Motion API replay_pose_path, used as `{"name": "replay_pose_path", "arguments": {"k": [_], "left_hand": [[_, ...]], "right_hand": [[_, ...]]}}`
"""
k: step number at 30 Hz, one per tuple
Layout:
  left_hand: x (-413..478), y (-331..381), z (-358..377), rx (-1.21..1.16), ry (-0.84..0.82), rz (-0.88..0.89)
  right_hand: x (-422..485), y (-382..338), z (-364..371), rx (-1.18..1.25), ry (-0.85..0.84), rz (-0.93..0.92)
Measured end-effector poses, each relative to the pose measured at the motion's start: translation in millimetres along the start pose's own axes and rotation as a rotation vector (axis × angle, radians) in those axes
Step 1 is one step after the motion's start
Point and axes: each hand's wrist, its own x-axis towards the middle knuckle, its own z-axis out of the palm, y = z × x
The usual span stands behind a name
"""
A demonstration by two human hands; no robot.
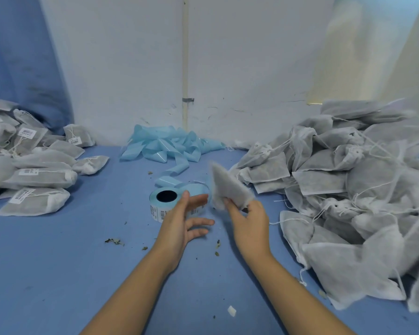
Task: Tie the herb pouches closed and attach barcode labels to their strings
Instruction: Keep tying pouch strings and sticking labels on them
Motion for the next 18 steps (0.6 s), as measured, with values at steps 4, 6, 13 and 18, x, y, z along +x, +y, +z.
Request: {"name": "replay_pose_path", "arguments": {"k": [4,6,13,18], "left_hand": [[-1,-4,0,0.075,-0.013,0.012],[-1,-7,1,0.126,-0.042,0.016],[0,-12,7,0.308,0.060,0.054],[-1,-13,7,0.442,0.038,0.070]], "right_hand": [[-8,-11,12,0.482,0.013,0.270],[-9,-12,13,0.517,-0.020,0.310],[3,-7,8,0.603,-0.009,0.531],[6,-7,1,0.766,-0.171,0.543]]}}
